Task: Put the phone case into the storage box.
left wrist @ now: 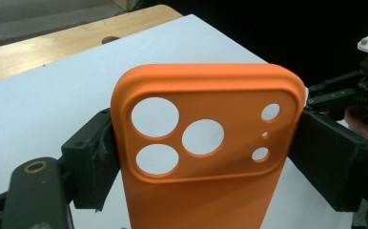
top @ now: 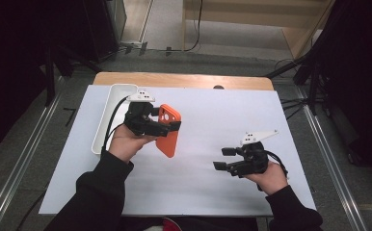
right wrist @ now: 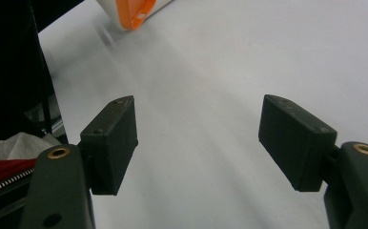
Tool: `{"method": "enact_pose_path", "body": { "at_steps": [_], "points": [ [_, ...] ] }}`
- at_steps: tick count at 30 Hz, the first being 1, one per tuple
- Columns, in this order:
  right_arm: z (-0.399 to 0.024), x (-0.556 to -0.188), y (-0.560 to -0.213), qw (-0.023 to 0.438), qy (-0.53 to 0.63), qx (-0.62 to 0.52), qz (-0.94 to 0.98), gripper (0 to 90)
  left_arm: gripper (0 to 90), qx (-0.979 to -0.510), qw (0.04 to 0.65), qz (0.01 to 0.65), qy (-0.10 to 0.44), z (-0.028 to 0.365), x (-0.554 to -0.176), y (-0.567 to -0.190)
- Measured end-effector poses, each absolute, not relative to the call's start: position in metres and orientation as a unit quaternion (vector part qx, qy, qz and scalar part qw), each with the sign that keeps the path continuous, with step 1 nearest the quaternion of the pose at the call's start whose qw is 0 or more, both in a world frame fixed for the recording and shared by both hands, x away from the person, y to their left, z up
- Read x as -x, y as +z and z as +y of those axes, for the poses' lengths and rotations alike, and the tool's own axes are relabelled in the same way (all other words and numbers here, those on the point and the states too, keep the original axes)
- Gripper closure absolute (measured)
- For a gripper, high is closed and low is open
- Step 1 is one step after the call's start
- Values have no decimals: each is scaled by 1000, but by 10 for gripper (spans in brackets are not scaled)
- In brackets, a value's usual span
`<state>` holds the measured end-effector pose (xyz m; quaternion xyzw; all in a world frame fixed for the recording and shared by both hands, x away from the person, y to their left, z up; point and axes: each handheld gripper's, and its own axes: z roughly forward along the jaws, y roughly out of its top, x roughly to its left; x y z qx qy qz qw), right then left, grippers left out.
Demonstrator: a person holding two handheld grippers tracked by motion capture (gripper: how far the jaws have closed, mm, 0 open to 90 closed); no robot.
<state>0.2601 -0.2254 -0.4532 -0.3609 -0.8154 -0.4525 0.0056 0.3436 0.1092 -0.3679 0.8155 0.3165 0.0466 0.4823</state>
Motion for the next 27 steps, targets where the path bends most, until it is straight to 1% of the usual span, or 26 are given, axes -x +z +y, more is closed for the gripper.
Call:
{"method": "enact_pose_path", "body": {
  "at_steps": [10,27],
  "points": [
    [-237,-247,-463,-11,-457,358,-814,281,164,-816,479,320,50,113,-345,-365],
    [-245,-241,-478,-7,-450,361,-817,281,164,-805,479,344,63,129,-350,-360]
  ]
}}
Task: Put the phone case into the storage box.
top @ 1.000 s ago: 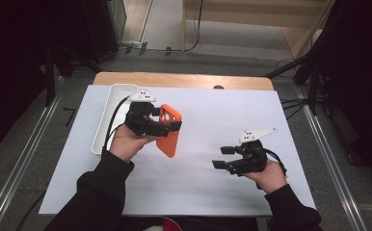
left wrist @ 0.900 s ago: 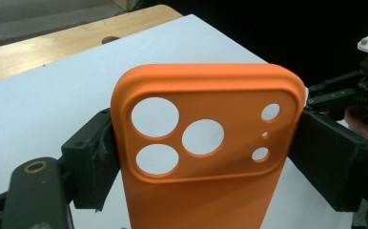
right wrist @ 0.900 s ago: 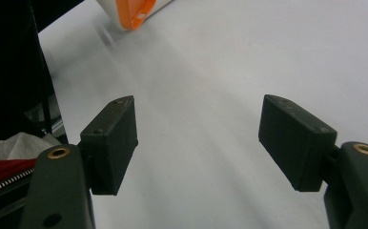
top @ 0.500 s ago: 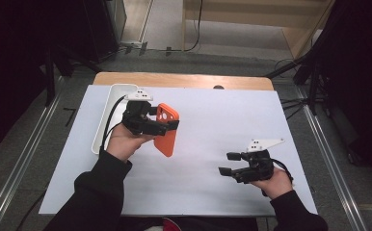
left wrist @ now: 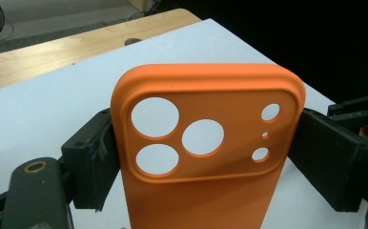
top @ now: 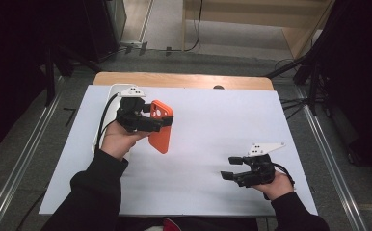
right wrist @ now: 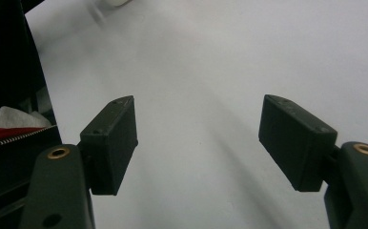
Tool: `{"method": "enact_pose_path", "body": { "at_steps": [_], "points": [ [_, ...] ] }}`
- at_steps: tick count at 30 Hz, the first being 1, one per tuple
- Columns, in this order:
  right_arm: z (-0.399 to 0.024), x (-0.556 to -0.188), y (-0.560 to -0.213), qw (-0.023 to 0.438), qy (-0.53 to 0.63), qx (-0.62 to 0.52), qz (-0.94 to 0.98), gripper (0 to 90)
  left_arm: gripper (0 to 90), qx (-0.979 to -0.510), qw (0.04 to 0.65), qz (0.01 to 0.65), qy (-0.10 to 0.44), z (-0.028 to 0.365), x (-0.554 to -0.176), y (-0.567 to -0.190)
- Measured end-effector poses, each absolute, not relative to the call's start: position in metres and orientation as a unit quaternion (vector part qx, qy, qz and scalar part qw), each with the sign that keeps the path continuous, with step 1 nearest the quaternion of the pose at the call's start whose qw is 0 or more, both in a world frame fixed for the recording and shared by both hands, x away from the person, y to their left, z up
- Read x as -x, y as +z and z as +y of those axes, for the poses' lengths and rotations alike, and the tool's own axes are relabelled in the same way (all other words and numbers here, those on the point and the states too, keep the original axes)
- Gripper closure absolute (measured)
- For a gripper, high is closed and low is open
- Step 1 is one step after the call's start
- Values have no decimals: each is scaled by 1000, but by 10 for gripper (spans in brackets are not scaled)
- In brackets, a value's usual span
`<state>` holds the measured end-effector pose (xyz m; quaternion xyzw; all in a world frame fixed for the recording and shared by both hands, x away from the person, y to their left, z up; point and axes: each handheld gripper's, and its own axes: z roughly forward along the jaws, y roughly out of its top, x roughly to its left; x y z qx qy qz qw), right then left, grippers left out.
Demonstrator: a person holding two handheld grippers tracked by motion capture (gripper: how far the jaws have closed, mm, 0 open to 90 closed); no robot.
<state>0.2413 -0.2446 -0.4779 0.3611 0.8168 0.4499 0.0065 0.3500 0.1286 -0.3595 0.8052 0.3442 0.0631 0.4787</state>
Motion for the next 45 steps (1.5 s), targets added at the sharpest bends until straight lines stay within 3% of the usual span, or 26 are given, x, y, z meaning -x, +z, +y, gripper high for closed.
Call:
{"method": "enact_pose_path", "body": {
  "at_steps": [45],
  "points": [
    [-245,-242,-481,4,448,-358,819,280,164,-759,487,415,125,191,-363,-331]
  ]
}}
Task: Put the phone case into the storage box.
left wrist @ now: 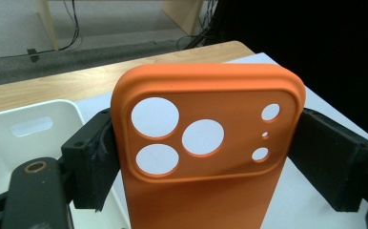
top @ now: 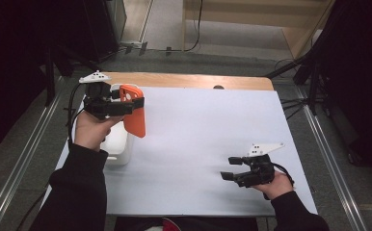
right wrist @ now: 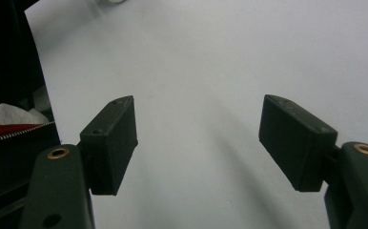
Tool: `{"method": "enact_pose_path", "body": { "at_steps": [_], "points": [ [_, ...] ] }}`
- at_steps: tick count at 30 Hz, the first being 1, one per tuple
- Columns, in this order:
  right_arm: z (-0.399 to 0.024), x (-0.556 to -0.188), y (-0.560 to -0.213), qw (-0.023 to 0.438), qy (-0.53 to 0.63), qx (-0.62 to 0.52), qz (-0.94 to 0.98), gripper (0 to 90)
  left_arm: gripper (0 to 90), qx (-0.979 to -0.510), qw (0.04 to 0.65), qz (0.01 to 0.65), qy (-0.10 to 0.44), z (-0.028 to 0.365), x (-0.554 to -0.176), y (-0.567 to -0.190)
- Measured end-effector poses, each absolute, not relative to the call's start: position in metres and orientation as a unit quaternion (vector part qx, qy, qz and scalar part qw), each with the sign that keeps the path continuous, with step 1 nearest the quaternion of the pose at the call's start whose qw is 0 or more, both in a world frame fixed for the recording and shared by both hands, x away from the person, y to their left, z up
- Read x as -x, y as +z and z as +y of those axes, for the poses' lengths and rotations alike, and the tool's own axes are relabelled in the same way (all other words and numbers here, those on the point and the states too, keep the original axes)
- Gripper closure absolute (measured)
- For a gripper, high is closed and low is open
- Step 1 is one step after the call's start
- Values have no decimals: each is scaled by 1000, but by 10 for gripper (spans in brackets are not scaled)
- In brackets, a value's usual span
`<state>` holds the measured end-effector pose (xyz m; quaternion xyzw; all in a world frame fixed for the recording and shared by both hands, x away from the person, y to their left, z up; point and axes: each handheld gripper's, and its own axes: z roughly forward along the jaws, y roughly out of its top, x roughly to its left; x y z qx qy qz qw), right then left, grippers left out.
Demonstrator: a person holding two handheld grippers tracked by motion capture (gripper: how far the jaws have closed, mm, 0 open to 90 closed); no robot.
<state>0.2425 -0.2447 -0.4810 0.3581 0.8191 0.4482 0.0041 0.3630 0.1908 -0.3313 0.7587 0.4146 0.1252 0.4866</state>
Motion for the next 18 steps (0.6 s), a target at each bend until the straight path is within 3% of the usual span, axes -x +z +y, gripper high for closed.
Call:
{"method": "enact_pose_path", "body": {
  "at_steps": [18],
  "points": [
    [-245,-244,-481,4,451,-358,818,280,164,-746,483,435,145,197,-384,-321]
  ]
}}
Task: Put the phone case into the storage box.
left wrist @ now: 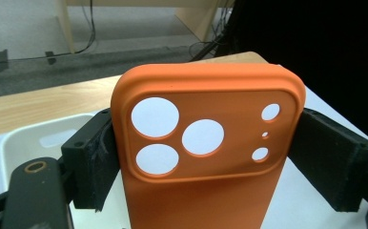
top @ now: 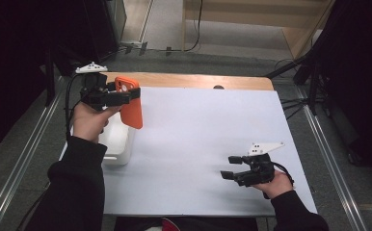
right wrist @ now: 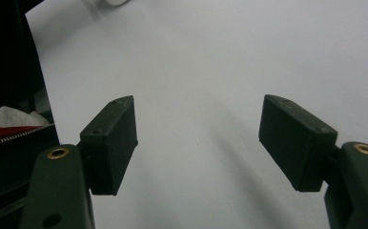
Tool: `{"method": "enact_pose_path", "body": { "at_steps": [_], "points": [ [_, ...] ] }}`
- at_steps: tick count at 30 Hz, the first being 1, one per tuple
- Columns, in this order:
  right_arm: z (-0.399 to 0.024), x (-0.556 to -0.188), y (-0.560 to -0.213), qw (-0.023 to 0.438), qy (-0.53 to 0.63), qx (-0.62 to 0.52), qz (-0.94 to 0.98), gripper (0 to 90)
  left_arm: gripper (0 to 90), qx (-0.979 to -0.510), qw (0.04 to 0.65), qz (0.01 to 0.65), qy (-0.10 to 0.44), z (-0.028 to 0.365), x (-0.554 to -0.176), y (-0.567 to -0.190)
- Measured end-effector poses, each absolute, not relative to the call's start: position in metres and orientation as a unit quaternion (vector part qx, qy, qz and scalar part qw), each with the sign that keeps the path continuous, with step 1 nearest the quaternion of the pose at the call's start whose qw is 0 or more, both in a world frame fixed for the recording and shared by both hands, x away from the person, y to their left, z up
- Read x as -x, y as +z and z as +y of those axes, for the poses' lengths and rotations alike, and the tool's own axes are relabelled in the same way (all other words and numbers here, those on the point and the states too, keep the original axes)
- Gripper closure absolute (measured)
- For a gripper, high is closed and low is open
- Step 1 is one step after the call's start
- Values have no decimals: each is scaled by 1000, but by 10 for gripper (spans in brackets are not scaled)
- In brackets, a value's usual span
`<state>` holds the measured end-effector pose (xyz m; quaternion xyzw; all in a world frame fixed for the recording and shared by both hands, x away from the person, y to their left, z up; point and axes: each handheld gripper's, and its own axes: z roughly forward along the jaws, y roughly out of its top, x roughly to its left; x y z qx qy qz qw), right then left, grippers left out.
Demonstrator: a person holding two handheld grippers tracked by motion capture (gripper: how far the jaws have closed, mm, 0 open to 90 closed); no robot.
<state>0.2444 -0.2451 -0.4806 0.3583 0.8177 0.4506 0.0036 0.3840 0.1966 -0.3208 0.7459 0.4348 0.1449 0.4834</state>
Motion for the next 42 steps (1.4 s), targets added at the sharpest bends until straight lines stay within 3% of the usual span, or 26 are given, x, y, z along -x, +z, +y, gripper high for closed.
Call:
{"method": "enact_pose_path", "body": {
  "at_steps": [42],
  "points": [
    [-248,-240,-482,1,457,-370,809,280,163,-703,464,493,219,220,-454,-324]
  ]
}}
